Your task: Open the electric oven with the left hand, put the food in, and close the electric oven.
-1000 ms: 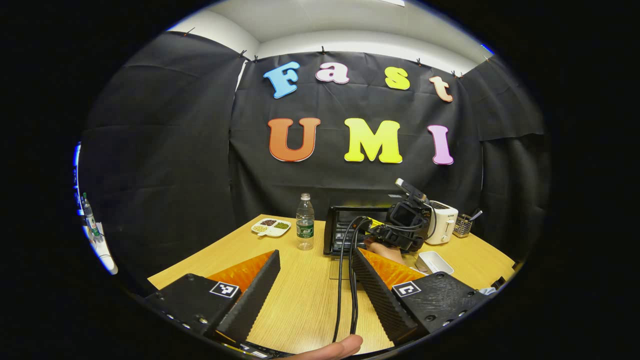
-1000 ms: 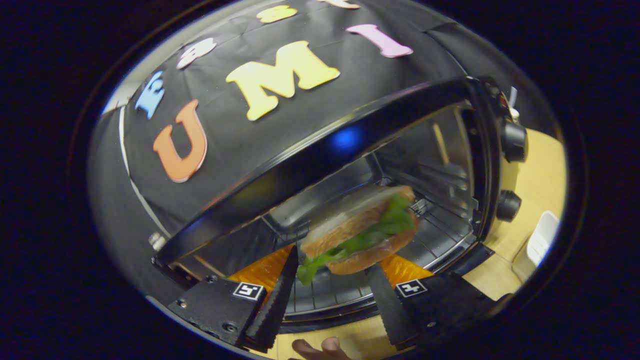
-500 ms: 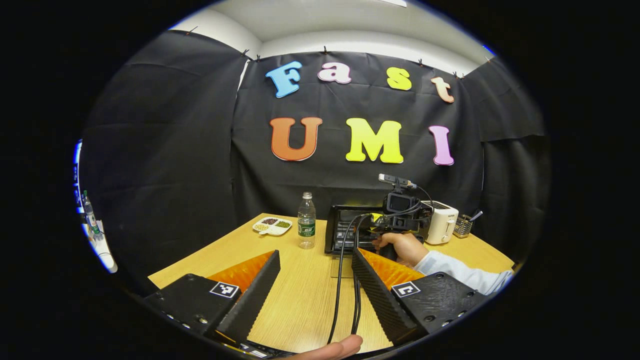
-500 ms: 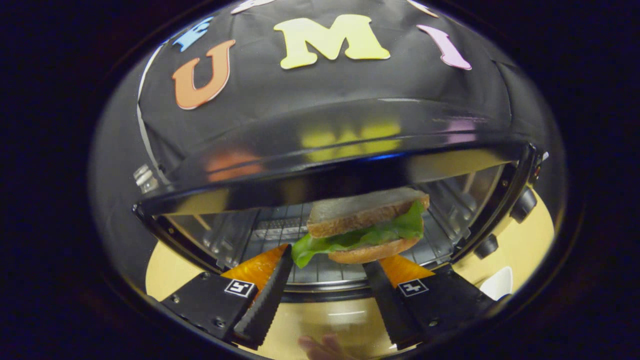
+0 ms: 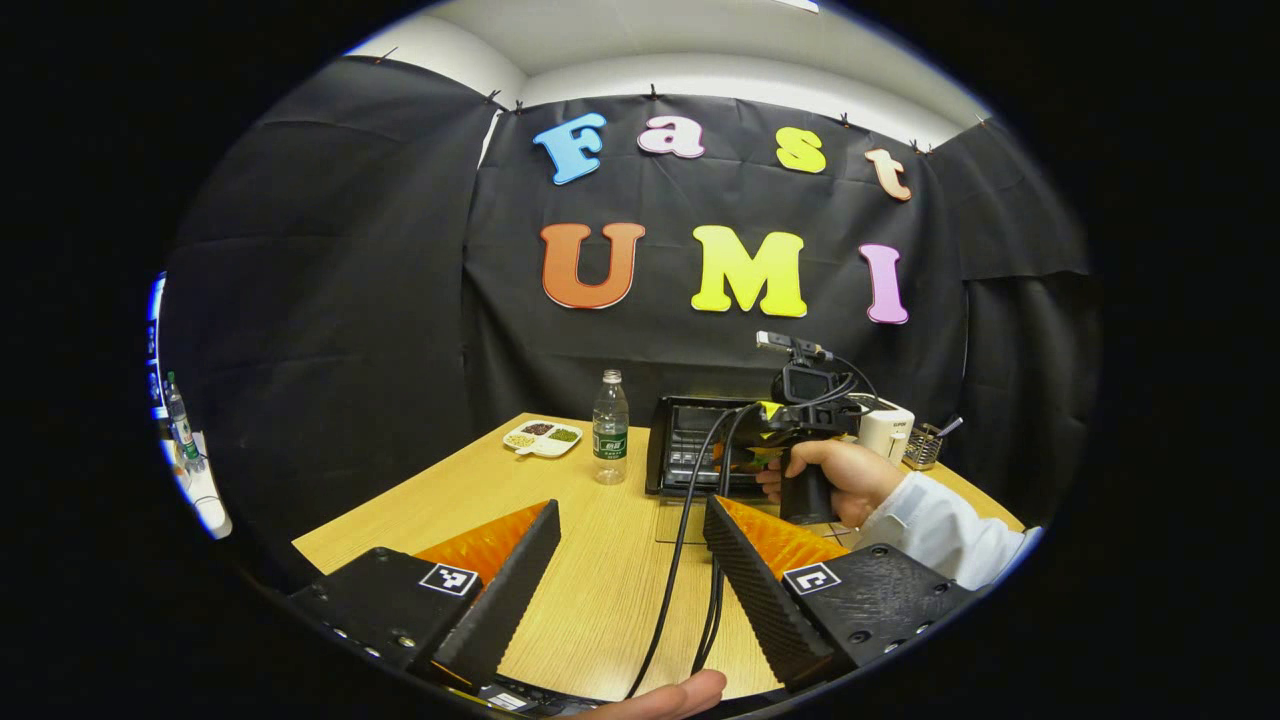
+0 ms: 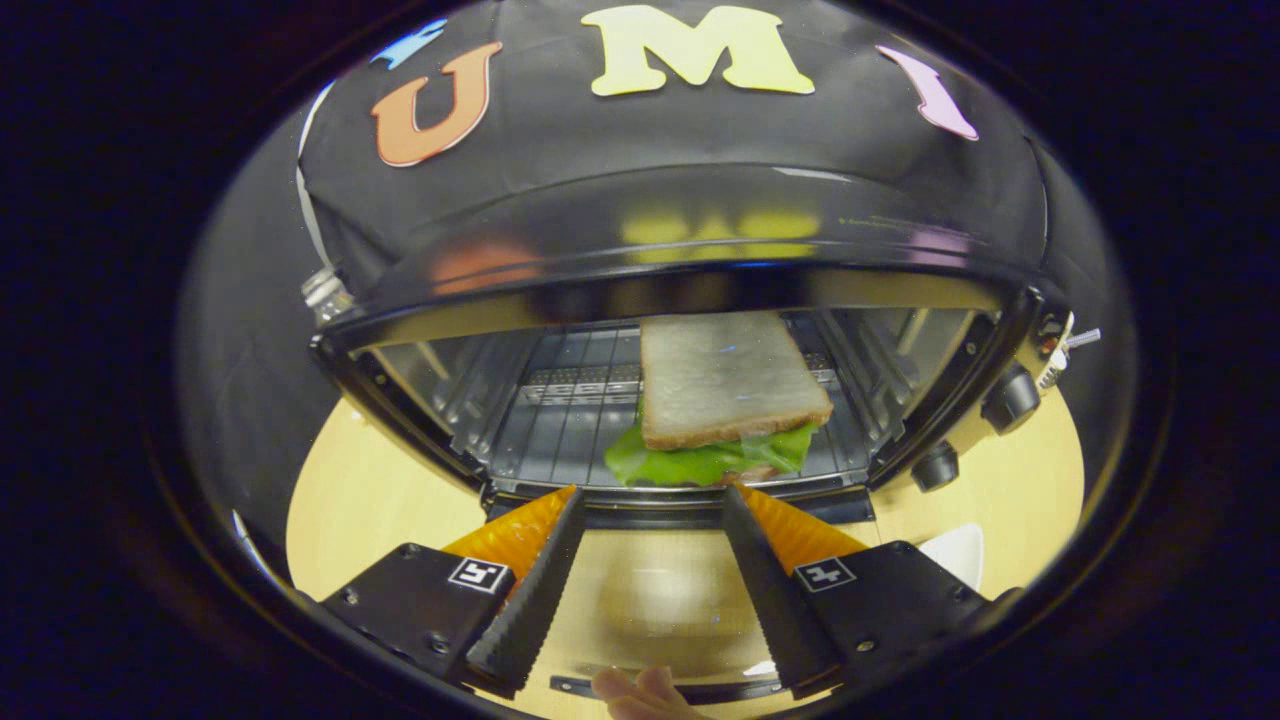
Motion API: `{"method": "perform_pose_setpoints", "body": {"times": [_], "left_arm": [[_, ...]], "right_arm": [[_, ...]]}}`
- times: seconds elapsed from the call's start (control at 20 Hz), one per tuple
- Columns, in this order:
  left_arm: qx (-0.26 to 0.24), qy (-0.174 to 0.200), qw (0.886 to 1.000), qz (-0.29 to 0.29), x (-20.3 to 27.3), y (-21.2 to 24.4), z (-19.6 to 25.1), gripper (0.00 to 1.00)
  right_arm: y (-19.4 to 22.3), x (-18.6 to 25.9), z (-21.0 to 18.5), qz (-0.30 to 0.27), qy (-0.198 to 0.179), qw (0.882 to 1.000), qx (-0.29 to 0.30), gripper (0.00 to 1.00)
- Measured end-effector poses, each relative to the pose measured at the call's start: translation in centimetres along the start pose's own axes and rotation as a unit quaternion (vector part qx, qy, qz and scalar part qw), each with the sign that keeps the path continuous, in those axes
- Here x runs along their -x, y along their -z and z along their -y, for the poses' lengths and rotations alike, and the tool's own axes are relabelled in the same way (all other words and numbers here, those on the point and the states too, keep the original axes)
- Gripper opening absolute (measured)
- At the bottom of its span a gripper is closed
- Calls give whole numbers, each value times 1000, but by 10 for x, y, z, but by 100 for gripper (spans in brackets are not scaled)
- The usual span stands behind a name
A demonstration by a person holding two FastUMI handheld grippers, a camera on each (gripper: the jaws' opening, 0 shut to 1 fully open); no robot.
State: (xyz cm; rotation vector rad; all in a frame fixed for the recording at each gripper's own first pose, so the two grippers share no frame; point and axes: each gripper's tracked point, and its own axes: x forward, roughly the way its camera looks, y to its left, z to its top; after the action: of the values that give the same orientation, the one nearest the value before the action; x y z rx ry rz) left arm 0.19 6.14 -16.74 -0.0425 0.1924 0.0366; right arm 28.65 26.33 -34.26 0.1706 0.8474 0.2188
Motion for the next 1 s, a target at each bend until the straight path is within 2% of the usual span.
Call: {"method": "perform_pose_setpoints", "body": {"times": [0.3, 0.45, 0.6, 0.65, 0.7, 0.75, 0.85, 0.9, 0.95, 1.0], "left_arm": [[-2, -6, 1000, 4, -1, -8, -1, 95], [-2, -9, 1000, 11, -6, -19, 0, 95], [-1, -5, 1000, 6, -14, -21, 7, 95], [-2, -3, 1000, 4, -16, -21, 9, 95], [-4, -1, 1000, 2, -20, -20, 11, 95], [-6, 1, 1000, 0, -24, -19, 16, 95], [-11, 8, 1000, -8, -35, -13, 27, 95], [-12, 16, 1000, -16, -41, -8, 35, 95], [-11, 23, 999, -25, -47, -2, 45, 95], [-7, 27, 999, -34, -51, 4, 51, 95]], "right_arm": [[-14, 72, 9, 67, -33, 997, 1, 89], [-27, 115, 27, 117, -31, 993, 16, 89], [-36, 164, 51, 172, -21, 984, 29, 89], [-39, 181, 60, 189, -13, 981, 31, 81], [-40, 200, 69, 207, -8, 978, 33, 81], [-44, 219, 76, 227, -9, 973, 36, 89], [-44, 256, 94, 264, 0, 964, 37, 89], [-44, 271, 104, 281, 5, 959, 34, 81], [-44, 286, 113, 294, 11, 955, 34, 81], [-43, 300, 123, 305, 19, 951, 35, 89]]}}
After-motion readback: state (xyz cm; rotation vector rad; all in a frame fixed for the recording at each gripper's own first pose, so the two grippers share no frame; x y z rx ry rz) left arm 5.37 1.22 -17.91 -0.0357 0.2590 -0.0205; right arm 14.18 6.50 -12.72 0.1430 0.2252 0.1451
